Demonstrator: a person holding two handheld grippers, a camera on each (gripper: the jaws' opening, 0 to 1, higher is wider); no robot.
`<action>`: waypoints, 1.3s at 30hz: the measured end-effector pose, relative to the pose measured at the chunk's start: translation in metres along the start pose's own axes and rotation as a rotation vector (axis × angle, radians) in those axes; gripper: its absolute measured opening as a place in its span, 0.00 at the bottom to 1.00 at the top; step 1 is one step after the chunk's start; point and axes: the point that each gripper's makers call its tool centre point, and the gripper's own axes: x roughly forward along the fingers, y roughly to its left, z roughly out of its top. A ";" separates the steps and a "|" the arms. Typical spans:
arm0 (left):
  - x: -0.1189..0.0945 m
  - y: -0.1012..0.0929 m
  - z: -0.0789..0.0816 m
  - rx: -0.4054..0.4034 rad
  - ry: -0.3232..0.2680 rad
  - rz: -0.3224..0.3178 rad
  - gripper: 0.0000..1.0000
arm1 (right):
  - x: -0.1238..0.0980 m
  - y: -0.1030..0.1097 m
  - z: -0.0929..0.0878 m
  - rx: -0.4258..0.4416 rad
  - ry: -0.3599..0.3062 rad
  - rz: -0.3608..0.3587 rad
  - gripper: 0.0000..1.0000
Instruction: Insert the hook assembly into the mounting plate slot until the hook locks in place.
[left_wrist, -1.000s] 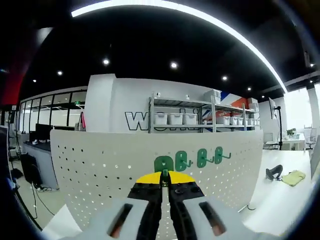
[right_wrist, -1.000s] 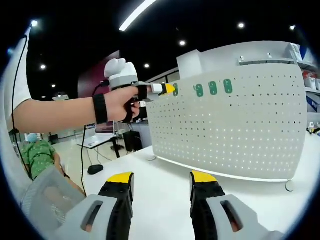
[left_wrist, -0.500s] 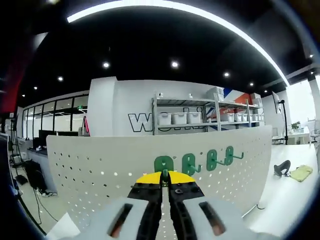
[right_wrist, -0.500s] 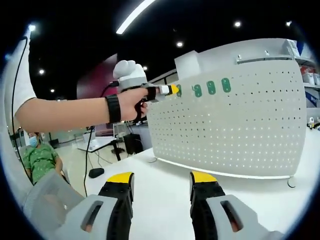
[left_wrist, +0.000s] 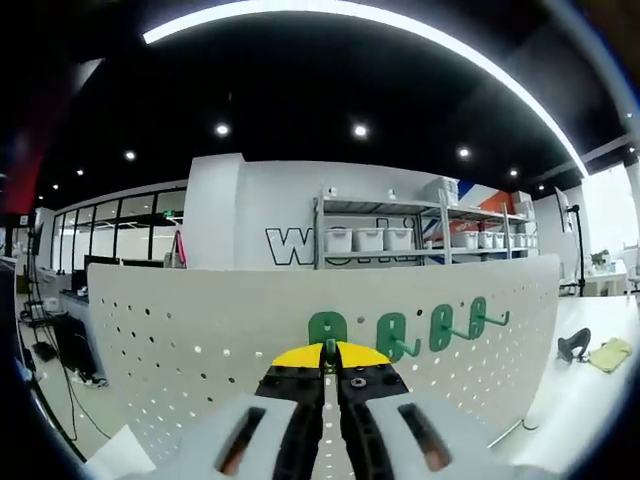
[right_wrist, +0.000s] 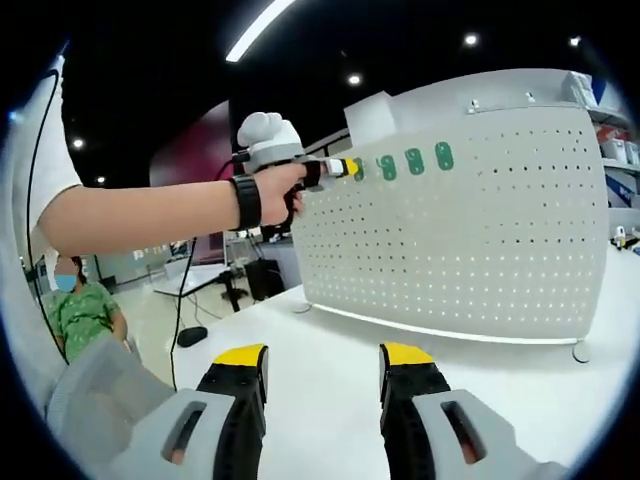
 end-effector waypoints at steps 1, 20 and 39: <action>0.002 0.000 0.000 0.000 -0.003 -0.002 0.03 | 0.000 0.000 0.001 0.005 -0.007 -0.002 0.45; 0.012 0.000 -0.007 0.044 0.047 0.017 0.03 | 0.001 -0.002 0.000 0.019 -0.011 -0.009 0.45; 0.022 -0.002 0.006 0.046 0.054 -0.008 0.08 | 0.000 -0.001 -0.002 0.031 -0.007 -0.012 0.45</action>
